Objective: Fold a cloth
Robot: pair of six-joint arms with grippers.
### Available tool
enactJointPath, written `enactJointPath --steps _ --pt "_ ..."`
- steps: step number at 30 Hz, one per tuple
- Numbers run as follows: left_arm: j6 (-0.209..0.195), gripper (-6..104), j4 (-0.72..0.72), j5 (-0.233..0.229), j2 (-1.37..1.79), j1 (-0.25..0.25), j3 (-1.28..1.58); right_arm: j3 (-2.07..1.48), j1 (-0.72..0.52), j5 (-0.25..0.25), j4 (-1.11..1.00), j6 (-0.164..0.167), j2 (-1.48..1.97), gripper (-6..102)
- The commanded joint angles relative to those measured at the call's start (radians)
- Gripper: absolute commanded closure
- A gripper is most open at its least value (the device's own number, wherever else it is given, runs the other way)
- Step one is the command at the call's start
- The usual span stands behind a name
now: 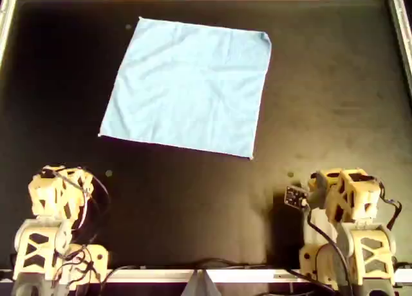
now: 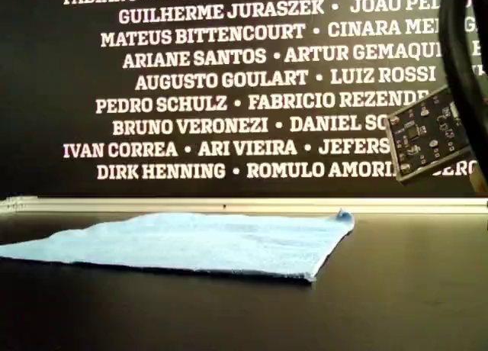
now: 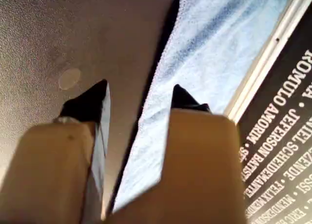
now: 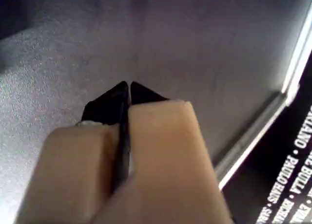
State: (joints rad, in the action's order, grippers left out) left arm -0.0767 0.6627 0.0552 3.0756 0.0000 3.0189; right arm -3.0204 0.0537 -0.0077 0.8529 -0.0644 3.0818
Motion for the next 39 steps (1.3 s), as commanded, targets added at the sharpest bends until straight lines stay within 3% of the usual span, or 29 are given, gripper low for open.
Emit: enactJointPath --steps 1,18,23,26,34,39 --pt "-0.002 53 0.002 0.005 0.005 0.011 -0.012 -0.011 0.005 -0.008 0.008 -0.005 0.038 97" --pt "-0.002 53 0.002 0.006 0.006 0.006 -0.012 -0.006 0.006 -0.009 0.005 -0.005 0.038 97" --pt "0.008 52 -0.002 0.006 0.012 0.006 -0.012 -0.005 0.005 -0.008 -0.044 0.011 0.040 95" --pt "-0.002 51 0.000 0.006 0.012 0.006 -0.012 -0.011 0.005 -0.006 -0.100 0.012 0.040 86" --pt "0.011 34 -0.003 0.005 0.014 0.006 -0.014 -0.011 0.005 -0.008 -0.106 0.011 0.040 42" --pt "0.012 32 -0.002 0.006 0.014 0.005 -0.017 0.037 0.008 -0.009 -0.106 -0.005 0.040 24"
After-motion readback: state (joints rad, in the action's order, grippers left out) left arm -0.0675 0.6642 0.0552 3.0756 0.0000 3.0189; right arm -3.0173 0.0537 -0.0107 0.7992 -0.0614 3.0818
